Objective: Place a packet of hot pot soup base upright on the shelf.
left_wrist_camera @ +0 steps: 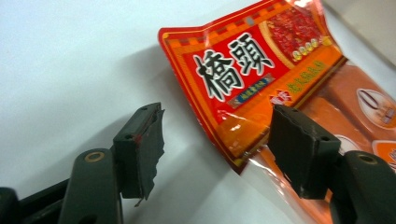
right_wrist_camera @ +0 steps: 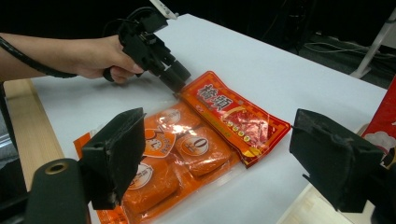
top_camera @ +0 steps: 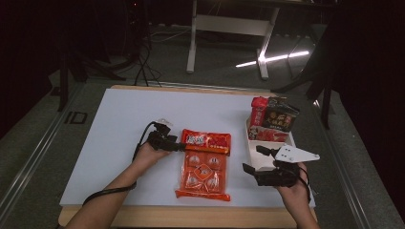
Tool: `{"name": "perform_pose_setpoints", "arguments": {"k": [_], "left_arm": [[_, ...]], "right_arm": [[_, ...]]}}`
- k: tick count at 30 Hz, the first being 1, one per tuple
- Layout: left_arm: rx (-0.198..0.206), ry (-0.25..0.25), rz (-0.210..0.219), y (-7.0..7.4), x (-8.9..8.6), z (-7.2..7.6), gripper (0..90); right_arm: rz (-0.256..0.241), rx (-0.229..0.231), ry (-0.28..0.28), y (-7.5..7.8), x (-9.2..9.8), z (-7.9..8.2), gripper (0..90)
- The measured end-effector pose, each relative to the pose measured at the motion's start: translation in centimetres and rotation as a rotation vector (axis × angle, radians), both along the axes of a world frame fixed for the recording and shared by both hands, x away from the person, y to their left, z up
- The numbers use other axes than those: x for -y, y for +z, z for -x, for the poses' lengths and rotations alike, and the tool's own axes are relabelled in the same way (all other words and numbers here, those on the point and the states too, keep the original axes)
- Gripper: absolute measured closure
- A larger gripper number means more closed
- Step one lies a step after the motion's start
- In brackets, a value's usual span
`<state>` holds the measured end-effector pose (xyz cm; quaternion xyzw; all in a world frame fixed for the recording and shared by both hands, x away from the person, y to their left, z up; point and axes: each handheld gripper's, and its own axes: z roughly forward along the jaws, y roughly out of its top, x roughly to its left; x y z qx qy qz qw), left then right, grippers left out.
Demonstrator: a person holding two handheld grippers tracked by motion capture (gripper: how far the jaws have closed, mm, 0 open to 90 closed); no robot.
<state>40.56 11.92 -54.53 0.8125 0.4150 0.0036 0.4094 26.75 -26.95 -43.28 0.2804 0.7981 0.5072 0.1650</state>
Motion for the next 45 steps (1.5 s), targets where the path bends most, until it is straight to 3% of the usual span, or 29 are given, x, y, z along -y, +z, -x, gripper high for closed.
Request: {"name": "perform_pose_setpoints", "arguments": {"k": [7,15,17,23,29,33,38,43,45], "left_arm": [[-0.008,-0.006,0.008,-0.2,0.5,-0.9,44.5],[-0.013,-0.072,0.021,-0.4,1.9,-1.1,59.1],[-0.016,-0.08,0.023,-0.4,2.3,-1.0,59.2],[-0.004,-0.088,-0.003,-0.2,3.2,-0.9,67.0],[0.006,-0.111,-0.016,-0.1,3.9,-0.7,80.9],[0.02,-0.115,-0.048,0.0,4.4,-0.4,88.5],[0.041,-0.119,-0.064,0.7,4.3,-0.3,89.5],[0.071,-0.129,-0.054,1.6,4.1,0.1,89.6],[0.074,-0.124,-0.032,2.1,3.9,0.2,89.6]], "right_arm": [[-0.004,0.001,0.004,-0.1,0.0,-0.1,18.1],[-0.007,0.0,0.005,0.0,0.0,-0.1,18.1],[-0.006,0.001,0.005,0.0,0.0,-0.1,18.1],[-0.009,-0.003,0.007,0.0,0.1,-0.2,18.1],[-0.018,-0.003,-0.007,-0.1,0.2,-0.3,17.7],[-0.016,0.0,-0.006,-0.1,0.2,-0.3,17.8],[-0.013,0.008,-0.008,0.0,0.2,-0.2,17.8],[-0.015,0.002,-0.019,0.0,0.4,-0.2,17.8],[-0.013,0.004,-0.033,0.0,0.4,-0.2,18.0]]}}
